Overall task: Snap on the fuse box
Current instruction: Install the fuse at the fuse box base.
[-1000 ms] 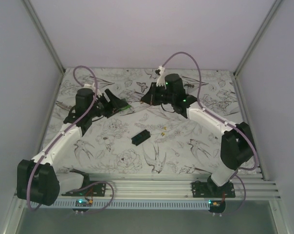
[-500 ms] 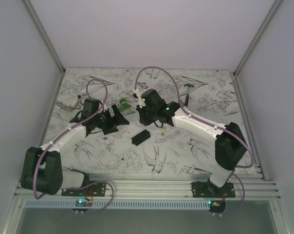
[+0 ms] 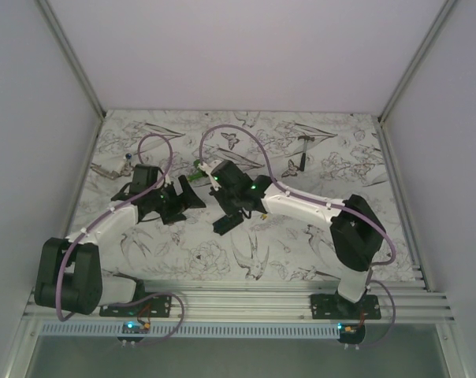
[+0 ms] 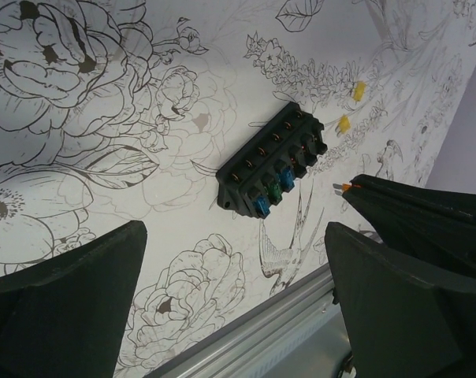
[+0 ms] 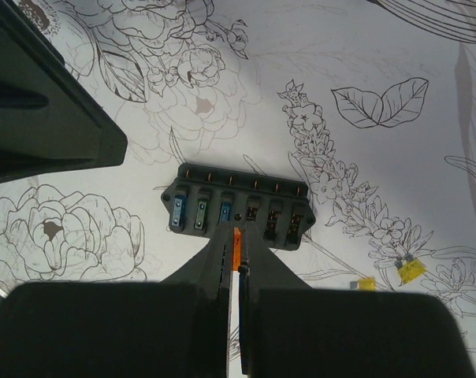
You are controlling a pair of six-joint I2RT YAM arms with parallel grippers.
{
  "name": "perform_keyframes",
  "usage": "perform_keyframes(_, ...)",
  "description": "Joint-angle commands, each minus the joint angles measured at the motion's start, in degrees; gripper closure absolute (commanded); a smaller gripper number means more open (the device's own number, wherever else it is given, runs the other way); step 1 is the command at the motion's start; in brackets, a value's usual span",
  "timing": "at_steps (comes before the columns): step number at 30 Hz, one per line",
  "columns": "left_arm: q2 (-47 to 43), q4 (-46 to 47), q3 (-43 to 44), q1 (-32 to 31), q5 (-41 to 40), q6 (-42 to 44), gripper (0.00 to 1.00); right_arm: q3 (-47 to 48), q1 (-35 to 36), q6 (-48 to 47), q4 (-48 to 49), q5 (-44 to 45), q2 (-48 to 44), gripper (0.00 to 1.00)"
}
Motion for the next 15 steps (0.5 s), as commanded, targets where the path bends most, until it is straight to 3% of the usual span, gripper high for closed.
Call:
perform_keyframes(1, 0.0, -1.6, -0.7, 0.6, 0.1, 1.4, 0.0, 0.2, 1.0, -1.0, 0.8, 3.3, 0.9, 1.0)
perform_keyframes(15, -0.5, -4.0, -0.4, 0.8, -1.4, 2.7, 0.0, -0.3, 1.2, 0.8, 0.6, 5.0, 3.9, 1.0)
